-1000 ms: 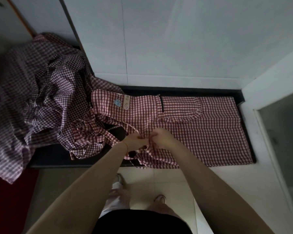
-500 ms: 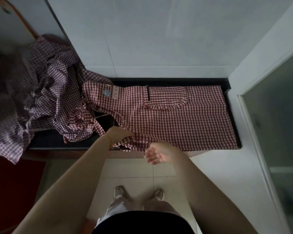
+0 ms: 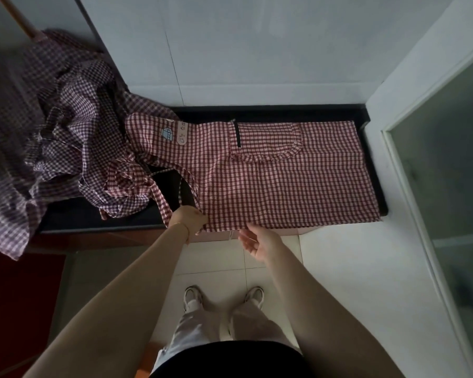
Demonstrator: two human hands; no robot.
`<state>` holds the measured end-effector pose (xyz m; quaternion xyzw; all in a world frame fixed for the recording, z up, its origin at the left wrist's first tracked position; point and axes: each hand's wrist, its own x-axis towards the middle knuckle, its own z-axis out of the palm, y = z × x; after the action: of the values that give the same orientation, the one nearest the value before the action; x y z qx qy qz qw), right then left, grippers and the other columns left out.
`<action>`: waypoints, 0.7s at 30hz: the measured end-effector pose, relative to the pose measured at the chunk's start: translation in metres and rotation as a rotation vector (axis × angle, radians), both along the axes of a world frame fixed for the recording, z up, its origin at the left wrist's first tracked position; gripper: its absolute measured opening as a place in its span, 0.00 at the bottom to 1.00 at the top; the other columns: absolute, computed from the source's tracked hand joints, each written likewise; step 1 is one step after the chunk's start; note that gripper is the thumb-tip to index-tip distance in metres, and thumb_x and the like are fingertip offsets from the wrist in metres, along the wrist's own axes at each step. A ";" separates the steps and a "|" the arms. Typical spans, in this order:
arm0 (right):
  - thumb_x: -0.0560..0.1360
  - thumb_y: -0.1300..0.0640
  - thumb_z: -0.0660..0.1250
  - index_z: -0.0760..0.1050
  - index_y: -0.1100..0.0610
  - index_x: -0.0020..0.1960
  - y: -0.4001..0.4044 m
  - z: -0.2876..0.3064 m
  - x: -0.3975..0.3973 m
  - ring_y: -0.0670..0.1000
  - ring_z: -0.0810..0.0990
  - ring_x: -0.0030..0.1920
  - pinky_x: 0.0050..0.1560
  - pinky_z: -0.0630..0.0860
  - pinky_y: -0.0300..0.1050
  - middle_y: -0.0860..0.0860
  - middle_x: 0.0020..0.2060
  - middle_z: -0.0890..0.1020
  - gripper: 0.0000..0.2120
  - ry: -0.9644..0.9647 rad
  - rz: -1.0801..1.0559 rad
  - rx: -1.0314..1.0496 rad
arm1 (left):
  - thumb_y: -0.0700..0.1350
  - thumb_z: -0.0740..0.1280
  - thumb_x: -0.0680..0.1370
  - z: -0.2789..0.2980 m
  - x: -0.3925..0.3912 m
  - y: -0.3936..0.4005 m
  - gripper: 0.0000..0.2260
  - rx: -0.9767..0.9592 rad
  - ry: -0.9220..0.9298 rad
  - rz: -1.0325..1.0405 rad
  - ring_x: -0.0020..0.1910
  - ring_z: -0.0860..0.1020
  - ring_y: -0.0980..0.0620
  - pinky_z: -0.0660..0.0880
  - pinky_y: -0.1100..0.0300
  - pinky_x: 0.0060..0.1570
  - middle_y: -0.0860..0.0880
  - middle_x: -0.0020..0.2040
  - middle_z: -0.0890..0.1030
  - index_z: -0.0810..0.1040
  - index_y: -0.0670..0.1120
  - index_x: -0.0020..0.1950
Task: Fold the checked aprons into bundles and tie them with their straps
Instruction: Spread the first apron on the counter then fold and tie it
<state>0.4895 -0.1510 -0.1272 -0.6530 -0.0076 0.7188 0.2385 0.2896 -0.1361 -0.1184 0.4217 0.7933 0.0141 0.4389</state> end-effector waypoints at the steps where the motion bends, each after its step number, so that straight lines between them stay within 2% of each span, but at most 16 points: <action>1: 0.78 0.62 0.69 0.74 0.65 0.58 0.000 -0.001 -0.001 0.56 0.84 0.48 0.50 0.80 0.50 0.58 0.48 0.84 0.11 -0.014 0.001 0.002 | 0.45 0.64 0.79 -0.002 0.002 0.000 0.11 0.003 0.015 -0.003 0.39 0.77 0.50 0.73 0.59 0.38 0.49 0.35 0.78 0.80 0.42 0.40; 4: 0.78 0.62 0.69 0.74 0.64 0.57 0.001 -0.003 -0.003 0.57 0.83 0.47 0.52 0.81 0.51 0.58 0.49 0.83 0.10 -0.063 0.025 0.013 | 0.45 0.64 0.79 -0.010 0.005 -0.001 0.14 0.007 0.031 0.057 0.32 0.73 0.52 0.67 0.60 0.30 0.49 0.32 0.75 0.74 0.45 0.33; 6: 0.78 0.62 0.69 0.74 0.63 0.55 0.000 -0.005 -0.003 0.55 0.83 0.46 0.57 0.80 0.53 0.57 0.47 0.83 0.08 -0.097 0.050 0.007 | 0.47 0.64 0.79 -0.012 0.006 -0.004 0.14 0.020 0.065 0.032 0.32 0.73 0.52 0.67 0.60 0.29 0.49 0.32 0.76 0.75 0.45 0.34; 9: 0.78 0.61 0.69 0.73 0.62 0.51 -0.003 -0.009 -0.006 0.54 0.82 0.43 0.55 0.80 0.51 0.55 0.42 0.82 0.07 -0.157 0.079 0.002 | 0.48 0.63 0.80 -0.011 0.005 -0.009 0.11 0.065 0.171 -0.039 0.35 0.76 0.50 0.69 0.59 0.32 0.49 0.36 0.78 0.79 0.44 0.42; 12: 0.78 0.61 0.69 0.74 0.63 0.48 -0.004 -0.013 -0.006 0.53 0.81 0.43 0.53 0.80 0.50 0.56 0.42 0.81 0.06 -0.147 0.028 0.006 | 0.47 0.62 0.80 -0.006 0.003 -0.013 0.06 0.130 0.242 -0.113 0.39 0.77 0.48 0.69 0.57 0.34 0.48 0.42 0.79 0.74 0.46 0.51; 14: 0.78 0.61 0.69 0.74 0.63 0.47 -0.007 -0.014 -0.008 0.52 0.79 0.41 0.52 0.79 0.50 0.55 0.41 0.80 0.06 -0.115 -0.022 0.005 | 0.46 0.61 0.79 -0.003 0.002 -0.014 0.08 0.192 0.241 -0.150 0.43 0.77 0.47 0.70 0.56 0.35 0.46 0.48 0.78 0.72 0.45 0.56; 16: 0.78 0.61 0.69 0.74 0.64 0.50 -0.009 -0.014 -0.012 0.53 0.80 0.44 0.54 0.80 0.51 0.57 0.44 0.79 0.06 -0.076 -0.061 -0.002 | 0.46 0.61 0.78 -0.002 -0.003 -0.015 0.11 0.258 0.292 -0.218 0.53 0.74 0.45 0.72 0.54 0.43 0.45 0.56 0.74 0.73 0.45 0.59; 18: 0.77 0.61 0.70 0.74 0.64 0.54 -0.011 -0.011 -0.019 0.56 0.81 0.51 0.57 0.79 0.54 0.59 0.51 0.80 0.09 0.013 -0.084 -0.020 | 0.50 0.62 0.78 -0.003 -0.009 -0.015 0.14 0.245 0.370 -0.377 0.59 0.71 0.45 0.72 0.50 0.56 0.45 0.60 0.72 0.77 0.46 0.60; 21: 0.78 0.62 0.68 0.73 0.63 0.56 -0.010 -0.005 -0.035 0.59 0.80 0.56 0.58 0.77 0.55 0.61 0.58 0.79 0.09 0.124 -0.062 -0.021 | 0.61 0.64 0.76 -0.008 -0.020 -0.015 0.22 0.140 0.346 -0.543 0.66 0.69 0.44 0.64 0.44 0.69 0.47 0.64 0.73 0.75 0.51 0.65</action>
<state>0.4549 -0.1609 -0.1319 -0.6094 0.0349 0.7503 0.2539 0.2692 -0.1514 -0.1260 0.6431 0.7118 -0.1209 0.2552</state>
